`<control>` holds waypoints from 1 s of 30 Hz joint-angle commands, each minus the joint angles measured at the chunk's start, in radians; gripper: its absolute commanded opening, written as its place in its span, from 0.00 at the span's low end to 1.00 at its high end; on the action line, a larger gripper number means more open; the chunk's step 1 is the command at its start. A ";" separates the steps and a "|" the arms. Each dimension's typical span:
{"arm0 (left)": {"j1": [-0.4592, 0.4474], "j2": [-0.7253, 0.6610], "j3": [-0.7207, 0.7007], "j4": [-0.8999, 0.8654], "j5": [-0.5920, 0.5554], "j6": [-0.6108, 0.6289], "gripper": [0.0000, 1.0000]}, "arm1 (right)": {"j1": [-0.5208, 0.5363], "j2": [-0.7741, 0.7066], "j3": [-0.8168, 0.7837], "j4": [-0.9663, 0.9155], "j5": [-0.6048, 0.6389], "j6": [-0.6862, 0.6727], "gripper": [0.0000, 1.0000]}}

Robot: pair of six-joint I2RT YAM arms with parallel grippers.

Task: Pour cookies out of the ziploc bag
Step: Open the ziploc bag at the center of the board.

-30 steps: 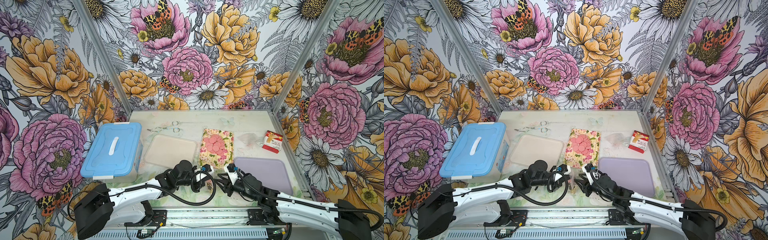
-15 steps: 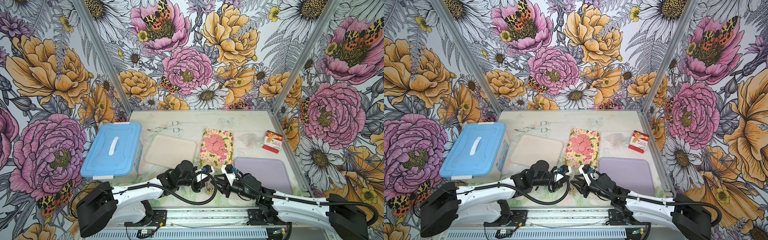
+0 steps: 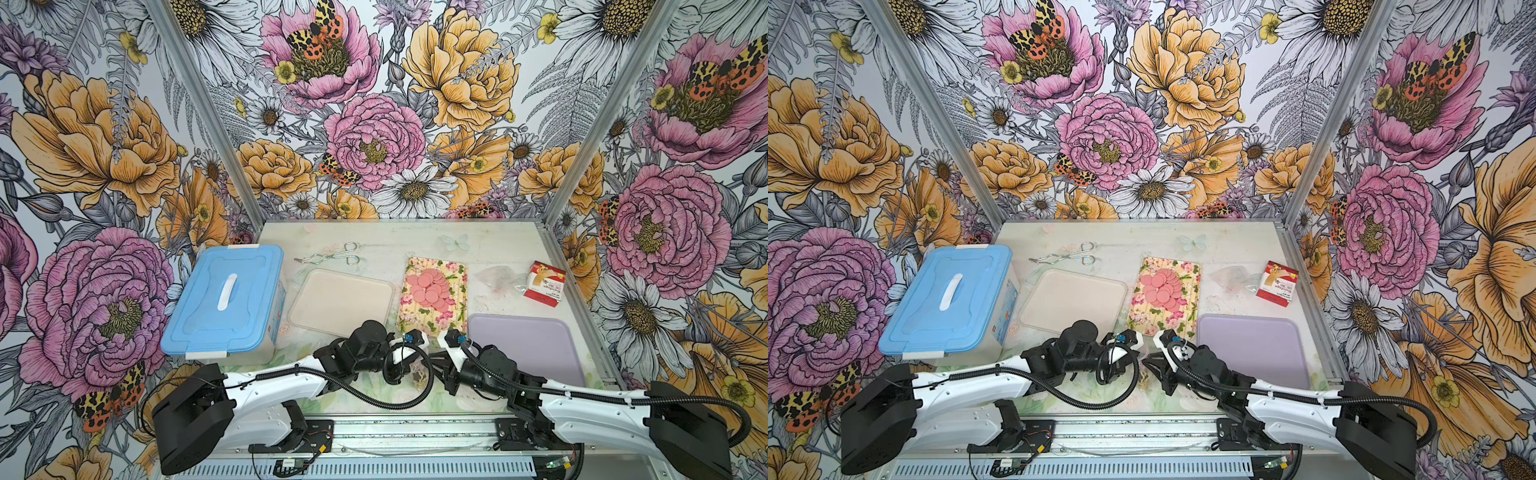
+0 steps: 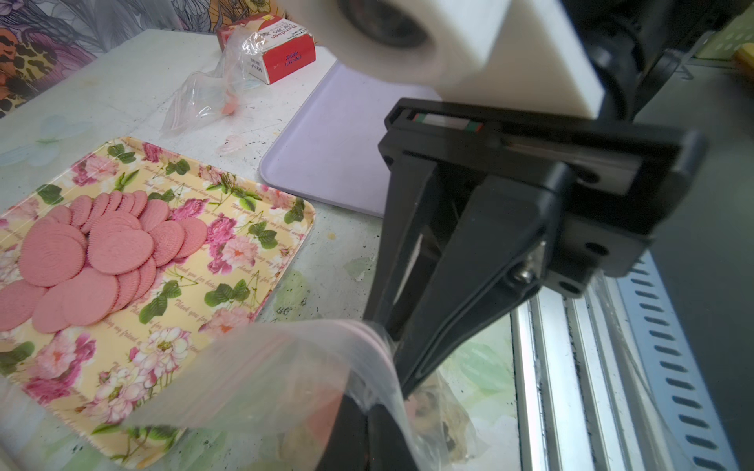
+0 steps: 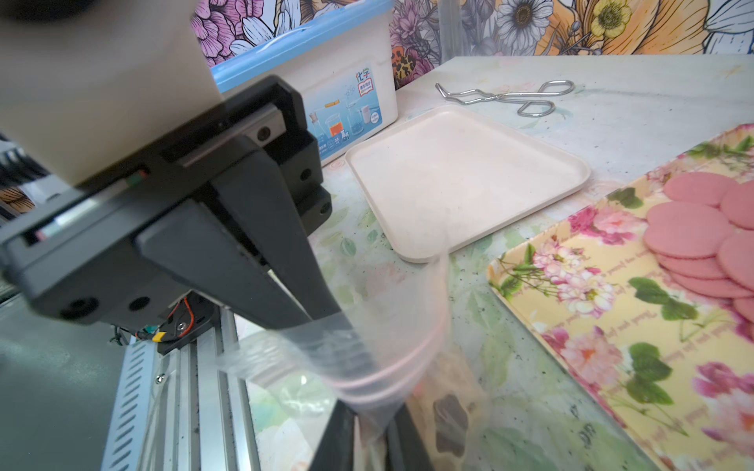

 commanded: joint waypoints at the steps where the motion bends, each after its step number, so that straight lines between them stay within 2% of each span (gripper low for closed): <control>1: -0.006 0.001 0.010 0.026 0.041 0.020 0.00 | -0.005 -0.019 0.015 0.015 0.010 -0.014 0.00; 7: -0.006 0.009 0.015 0.017 0.026 0.023 0.00 | -0.007 -0.101 0.003 -0.038 0.066 -0.008 0.00; 15: -0.005 0.037 0.034 -0.007 -0.049 0.020 0.00 | -0.008 -0.292 -0.002 -0.261 0.295 0.037 0.00; 20: -0.007 0.049 0.042 -0.015 -0.065 0.020 0.00 | -0.011 -0.339 0.005 -0.331 0.308 0.040 0.00; 30: 0.007 0.035 0.043 -0.039 -0.120 0.024 0.00 | -0.013 -0.329 0.028 -0.373 0.299 0.042 0.00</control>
